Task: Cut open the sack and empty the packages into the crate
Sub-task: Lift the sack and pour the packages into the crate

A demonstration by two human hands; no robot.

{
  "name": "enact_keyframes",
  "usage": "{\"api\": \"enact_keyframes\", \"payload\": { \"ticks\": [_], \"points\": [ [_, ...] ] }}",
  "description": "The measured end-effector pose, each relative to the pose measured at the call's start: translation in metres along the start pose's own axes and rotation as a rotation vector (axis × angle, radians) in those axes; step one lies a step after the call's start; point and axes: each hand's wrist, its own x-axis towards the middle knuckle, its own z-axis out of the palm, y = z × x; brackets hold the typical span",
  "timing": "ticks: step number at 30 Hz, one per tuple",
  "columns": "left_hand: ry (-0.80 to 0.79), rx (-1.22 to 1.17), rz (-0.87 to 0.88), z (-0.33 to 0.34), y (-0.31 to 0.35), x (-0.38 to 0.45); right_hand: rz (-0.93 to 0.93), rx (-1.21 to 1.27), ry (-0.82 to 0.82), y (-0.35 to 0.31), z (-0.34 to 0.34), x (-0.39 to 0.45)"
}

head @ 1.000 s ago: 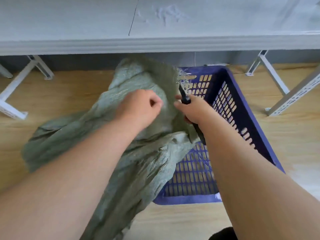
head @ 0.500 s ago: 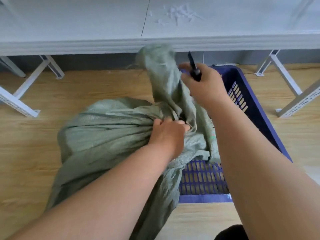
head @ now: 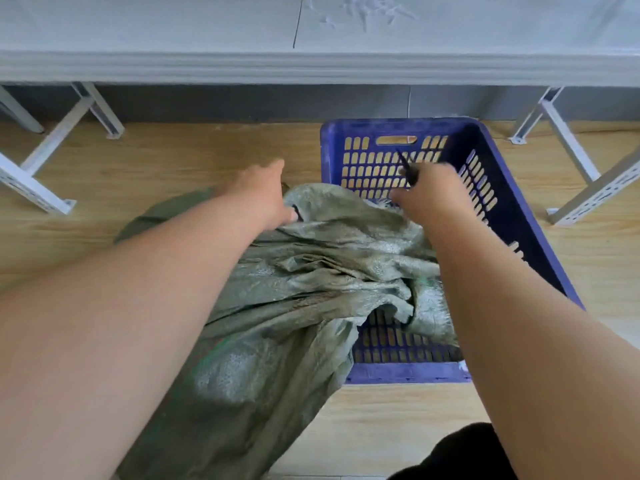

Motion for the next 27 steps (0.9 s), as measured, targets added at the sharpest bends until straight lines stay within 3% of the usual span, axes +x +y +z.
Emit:
{"api": "enact_keyframes", "payload": {
  "ticks": [2,5,7,9,10,13,15,18,19,21,23,25,27],
  "points": [
    [-0.111,0.072,0.054,0.001,0.000,0.003,-0.260,0.144,-0.116,-0.029,-0.006,-0.007],
    [0.122,-0.042,0.104,-0.006,0.006,0.006,-0.268,0.062,-0.448,-0.050,0.007,-0.016],
    [0.319,-0.302,0.122,-0.026,0.011,0.015,-0.153,0.051,-0.363,-0.052,0.010,-0.001],
    [0.324,-0.516,0.188,-0.047,0.014,0.026,-0.100,0.077,-0.113,-0.056,-0.005,0.027],
    [0.254,-0.495,0.210,-0.053,0.012,0.031,-0.101,0.095,-0.002,-0.061,-0.018,0.040],
    [0.111,-0.022,0.034,-0.054,0.004,0.034,-0.088,0.213,0.163,-0.070,-0.051,0.074],
    [0.031,0.160,-0.059,-0.047,-0.002,0.030,-0.078,0.117,0.099,-0.073,-0.055,0.082],
    [-0.065,0.233,-0.103,-0.032,-0.007,0.031,-0.183,-0.446,-0.122,-0.066,-0.042,0.080],
    [-0.046,0.208,-0.142,-0.033,-0.007,0.033,-0.200,-0.498,-0.149,-0.064,-0.036,0.078],
    [0.043,0.097,-0.223,-0.046,-0.007,0.042,-0.171,-0.428,-0.159,-0.060,-0.026,0.076],
    [0.206,0.015,-0.224,-0.068,-0.008,0.056,-0.044,-0.117,-0.157,-0.059,-0.017,0.079],
    [0.384,-0.035,-0.151,-0.081,-0.009,0.064,0.085,0.215,-0.097,-0.059,-0.008,0.085],
    [0.429,-0.067,0.008,-0.073,-0.008,0.062,0.179,0.410,0.092,-0.054,-0.006,0.091]
  ]
}}
